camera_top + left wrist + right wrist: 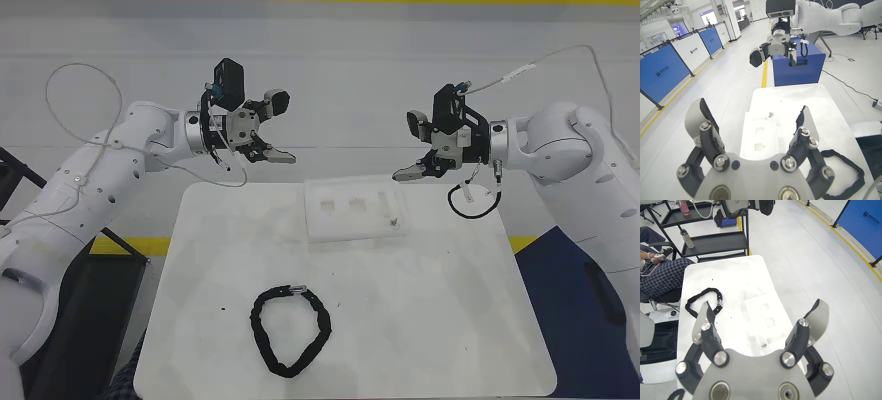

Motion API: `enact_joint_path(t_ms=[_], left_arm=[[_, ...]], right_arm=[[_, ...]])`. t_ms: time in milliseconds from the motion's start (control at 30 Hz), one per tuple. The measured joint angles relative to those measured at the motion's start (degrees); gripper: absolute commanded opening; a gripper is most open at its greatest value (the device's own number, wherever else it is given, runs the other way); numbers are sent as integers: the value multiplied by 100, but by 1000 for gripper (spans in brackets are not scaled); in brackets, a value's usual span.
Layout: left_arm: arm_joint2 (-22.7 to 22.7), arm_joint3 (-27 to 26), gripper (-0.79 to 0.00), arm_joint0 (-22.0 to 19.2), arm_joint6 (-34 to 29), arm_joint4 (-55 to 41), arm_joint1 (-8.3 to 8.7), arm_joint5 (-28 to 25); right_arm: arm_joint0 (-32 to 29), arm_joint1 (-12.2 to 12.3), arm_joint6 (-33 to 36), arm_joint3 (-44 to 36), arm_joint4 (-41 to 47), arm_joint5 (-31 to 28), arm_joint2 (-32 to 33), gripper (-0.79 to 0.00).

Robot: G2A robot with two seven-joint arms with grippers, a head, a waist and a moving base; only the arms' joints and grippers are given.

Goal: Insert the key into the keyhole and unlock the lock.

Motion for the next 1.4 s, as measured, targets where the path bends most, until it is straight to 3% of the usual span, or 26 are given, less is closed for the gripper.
enact_joint_path(t_ms=[733,1200,1400], left_arm=[[0,0,0,0,0,0,0,0],[0,0,0,0,0,0,0,0],[0,0,0,0,0,0,0,0]], right_arm=[[-286,-113,-104,325,203,290,-259,0],[-261,-622,150,1300,-125,1474,-1066,0],[-303,-848,242,1814,12,2385,-1216,0]])
